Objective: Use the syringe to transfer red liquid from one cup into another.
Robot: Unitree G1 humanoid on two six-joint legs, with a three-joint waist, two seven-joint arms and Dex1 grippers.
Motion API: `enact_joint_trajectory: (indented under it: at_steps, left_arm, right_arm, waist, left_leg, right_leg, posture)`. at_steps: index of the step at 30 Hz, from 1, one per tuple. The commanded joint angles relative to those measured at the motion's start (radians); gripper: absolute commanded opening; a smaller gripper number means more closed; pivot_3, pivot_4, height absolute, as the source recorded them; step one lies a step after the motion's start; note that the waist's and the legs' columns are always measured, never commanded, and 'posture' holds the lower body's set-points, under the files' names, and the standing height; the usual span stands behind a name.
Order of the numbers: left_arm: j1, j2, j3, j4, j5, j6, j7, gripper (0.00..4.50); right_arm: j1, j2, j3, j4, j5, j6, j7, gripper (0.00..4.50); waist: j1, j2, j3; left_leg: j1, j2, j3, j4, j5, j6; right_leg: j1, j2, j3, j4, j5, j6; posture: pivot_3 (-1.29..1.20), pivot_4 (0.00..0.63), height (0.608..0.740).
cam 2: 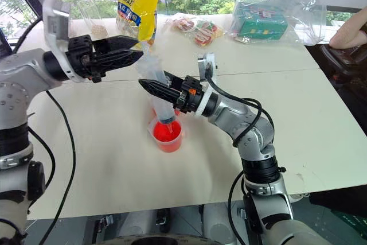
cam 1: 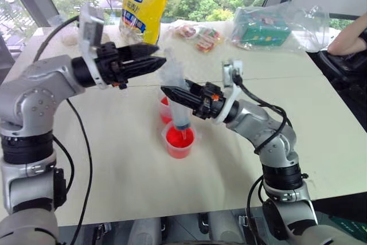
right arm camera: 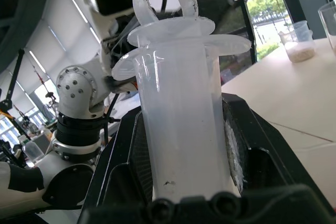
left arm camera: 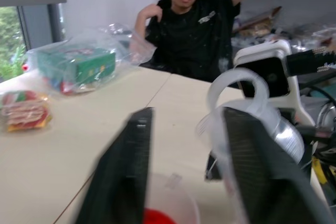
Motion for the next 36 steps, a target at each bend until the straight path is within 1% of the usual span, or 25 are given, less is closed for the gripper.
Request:
enact_joint_trajectory:
  at_steps: [1, 4, 7, 13, 14, 17, 18, 19, 21, 24, 26, 30, 34, 36]
  left_arm:
    - [0.008, 0.038, 0.027, -0.008, -0.021, 0.014, -0.024, 4.41]
    - [0.028, 0.072, 0.050, 0.001, -0.018, 0.008, -0.037, 4.41]
    - [0.047, 0.082, 0.063, 0.007, -0.021, 0.002, -0.039, 4.41]
    - [0.097, 0.077, 0.039, -0.014, 0.004, -0.031, -0.043, 4.41]
    - [0.107, 0.075, 0.037, -0.021, 0.004, -0.034, -0.042, 4.41]
    - [0.144, 0.070, 0.023, -0.052, 0.017, -0.051, -0.042, 4.41]
    - [0.152, 0.068, 0.020, -0.061, 0.019, -0.056, -0.040, 4.41]
    - [0.165, 0.068, 0.013, -0.072, 0.025, -0.065, -0.044, 4.41]
    - [0.186, 0.066, 0.006, -0.092, 0.029, -0.075, -0.044, 4.41]
    - [0.206, 0.057, 0.002, -0.115, 0.031, -0.081, -0.040, 4.41]
    - [0.217, 0.052, 0.001, -0.128, 0.028, -0.082, -0.036, 4.41]
    - [0.240, 0.045, -0.015, -0.154, 0.032, -0.088, -0.031, 4.41]
    - [0.261, 0.049, -0.017, -0.183, 0.033, -0.089, -0.022, 4.41]
    - [0.272, 0.050, -0.011, -0.199, 0.026, -0.084, -0.015, 4.41]
  right_arm:
    - [-0.031, 0.009, -0.035, -0.075, 0.041, -0.024, -0.003, 1.44]
    - [-0.037, 0.012, -0.053, -0.079, 0.056, -0.016, -0.022, 1.44]
    - [-0.056, 0.012, -0.078, -0.081, 0.084, -0.007, -0.057, 1.44]
    - [-0.176, -0.003, -0.179, -0.050, 0.200, 0.062, -0.223, 1.44]
    - [-0.209, -0.027, -0.203, -0.028, 0.201, 0.091, -0.276, 1.44]
    - [-0.303, -0.147, -0.283, 0.074, 0.230, 0.249, -0.446, 1.44]
    - [-0.320, -0.175, -0.299, 0.098, 0.251, 0.293, -0.481, 1.44]
    - [-0.347, -0.235, -0.318, 0.158, 0.295, 0.408, -0.522, 1.44]
    - [-0.363, -0.338, -0.322, 0.224, 0.292, 0.554, -0.549, 1.44]
    - [-0.374, -0.430, -0.288, 0.318, 0.242, 0.733, -0.579, 1.44]
    - [-0.359, -0.482, -0.239, 0.342, 0.197, 0.803, -0.555, 1.44]
    - [-0.300, -0.553, -0.107, 0.363, 0.076, 0.787, -0.463, 1.44]
    - [-0.259, -0.572, 0.010, 0.397, -0.045, 0.716, -0.371, 1.44]
    - [-0.242, -0.571, 0.037, 0.414, -0.088, 0.690, -0.335, 1.44]
  waist:
    - [0.000, 0.000, 0.000]
    - [0.000, 0.000, 0.000]
    - [0.000, 0.000, 0.000]
    - [0.000, 0.000, 0.000]
    - [0.000, 0.000, 0.000]
    - [0.002, 0.000, 0.000]
    - [0.004, 0.000, 0.000]
    - [0.006, 0.000, 0.000]
    - [0.005, 0.000, 0.000]
    - [0.002, 0.000, 0.000]
    - [-0.002, 0.000, 0.000]
    - [-0.001, 0.000, 0.000]
    - [0.000, 0.000, 0.000]
    - [0.001, 0.000, 0.000]
  left_leg:
    - [0.000, 0.000, 0.000, 0.000, 0.000, 0.000]
    - [0.000, 0.000, 0.000, 0.000, 0.000, 0.000]
    - [0.000, 0.000, 0.000, 0.000, 0.000, 0.000]
    - [0.000, 0.000, 0.000, 0.000, 0.000, 0.000]
    - [0.000, 0.000, 0.000, 0.000, 0.000, 0.000]
    - [0.000, 0.000, 0.000, 0.000, 0.000, 0.000]
    - [0.000, 0.000, 0.001, 0.000, 0.000, 0.000]
    - [0.000, -0.001, 0.001, 0.000, 0.000, 0.000]
    - [-0.001, 0.000, 0.000, -0.001, 0.000, 0.001]
    - [-0.002, 0.000, 0.001, -0.002, -0.002, 0.003]
    - [-0.003, 0.000, 0.002, -0.003, -0.002, 0.004]
    - [-0.004, 0.000, 0.002, -0.003, -0.003, 0.005]
    - [-0.004, 0.000, 0.002, -0.002, -0.003, 0.006]
    - [-0.005, 0.000, 0.002, -0.001, -0.003, 0.006]
  right_leg:
    - [0.000, 0.000, 0.000, 0.000, 0.000, 0.000]
    - [0.000, 0.000, 0.000, 0.000, 0.000, 0.000]
    - [0.000, 0.000, 0.000, 0.000, 0.000, 0.000]
    - [0.000, -0.001, 0.000, 0.000, -0.001, -0.002]
    - [0.000, -0.001, 0.000, 0.000, -0.001, -0.002]
    - [0.000, -0.002, 0.000, 0.000, -0.001, -0.003]
    - [0.000, -0.002, 0.000, 0.000, -0.001, -0.003]
    - [0.000, -0.003, 0.000, -0.001, -0.002, -0.003]
    - [0.000, -0.003, 0.000, -0.004, -0.002, -0.004]
    - [0.000, -0.003, 0.000, -0.008, -0.002, -0.004]
    - [-0.001, -0.002, 0.001, -0.009, -0.002, -0.004]
    - [-0.001, -0.001, 0.001, -0.010, -0.001, -0.003]
    - [-0.001, -0.001, 0.001, -0.011, -0.001, -0.003]
    - [-0.001, -0.001, 0.001, -0.011, -0.001, -0.003]
  posture:
    - [0.00, 0.150, 0.740]
    - [0.00, 0.150, 0.740]
    - [0.00, 0.150, 0.740]
    - [0.00, 0.150, 0.740]
    - [0.00, 0.150, 0.740]
    - [0.00, 0.150, 0.740]
    - [0.00, 0.150, 0.740]
    - [0.00, 0.150, 0.740]
    - [0.00, 0.150, 0.740]
    - [0.00, 0.150, 0.740]
    - [0.00, 0.150, 0.740]
    - [0.00, 0.150, 0.740]
    - [0.00, 0.150, 0.740]
    - [0.00, 0.150, 0.740]
